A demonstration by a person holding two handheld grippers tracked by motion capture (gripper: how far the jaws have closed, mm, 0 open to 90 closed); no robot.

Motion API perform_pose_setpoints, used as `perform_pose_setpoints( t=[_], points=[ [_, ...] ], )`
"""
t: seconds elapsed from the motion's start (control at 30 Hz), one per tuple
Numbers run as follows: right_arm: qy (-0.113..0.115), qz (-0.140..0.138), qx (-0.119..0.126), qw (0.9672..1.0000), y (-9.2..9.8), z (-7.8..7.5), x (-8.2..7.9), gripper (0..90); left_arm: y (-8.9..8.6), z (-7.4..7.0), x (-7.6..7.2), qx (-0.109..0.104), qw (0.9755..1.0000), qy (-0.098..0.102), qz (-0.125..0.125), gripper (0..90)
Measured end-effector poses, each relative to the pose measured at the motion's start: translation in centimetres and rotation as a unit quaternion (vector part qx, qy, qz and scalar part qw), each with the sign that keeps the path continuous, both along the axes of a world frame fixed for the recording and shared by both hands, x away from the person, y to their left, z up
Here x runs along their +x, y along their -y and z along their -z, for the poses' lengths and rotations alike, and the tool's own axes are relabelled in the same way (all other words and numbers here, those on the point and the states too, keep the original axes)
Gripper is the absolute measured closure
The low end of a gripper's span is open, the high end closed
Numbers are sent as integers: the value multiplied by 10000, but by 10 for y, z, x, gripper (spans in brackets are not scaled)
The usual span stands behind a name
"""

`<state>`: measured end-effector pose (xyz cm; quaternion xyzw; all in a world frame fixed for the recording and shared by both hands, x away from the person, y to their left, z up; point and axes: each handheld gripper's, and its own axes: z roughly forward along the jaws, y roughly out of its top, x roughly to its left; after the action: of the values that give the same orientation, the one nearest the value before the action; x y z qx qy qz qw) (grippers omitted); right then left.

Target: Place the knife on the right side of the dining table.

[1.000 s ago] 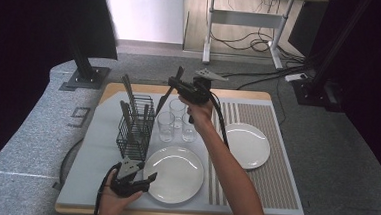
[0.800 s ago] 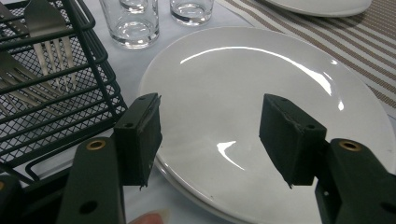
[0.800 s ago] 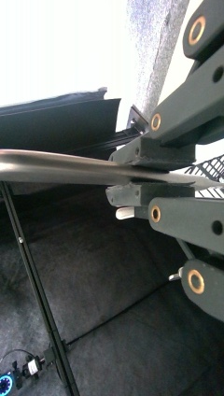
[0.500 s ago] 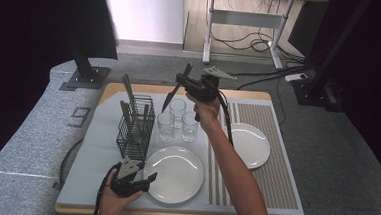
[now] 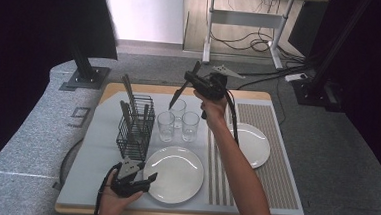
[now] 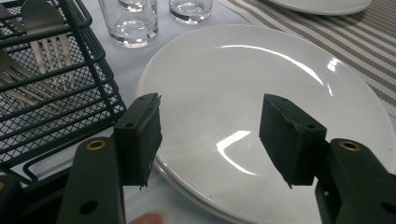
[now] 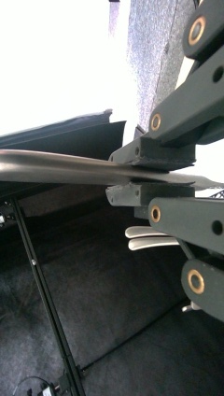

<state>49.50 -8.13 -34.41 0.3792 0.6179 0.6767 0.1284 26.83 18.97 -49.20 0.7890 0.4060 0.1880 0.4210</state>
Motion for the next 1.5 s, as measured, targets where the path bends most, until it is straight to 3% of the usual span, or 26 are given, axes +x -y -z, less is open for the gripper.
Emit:
perform_pose_setpoints(
  t=[1.07,1.5],
  points=[
    [-46,535,168,9984,54,0,7,831,1,0,0,21,10000,-32,16,388],
    [-54,716,52,9974,63,3,11,831,1,0,0,20,10000,-31,20,388]
  ],
)
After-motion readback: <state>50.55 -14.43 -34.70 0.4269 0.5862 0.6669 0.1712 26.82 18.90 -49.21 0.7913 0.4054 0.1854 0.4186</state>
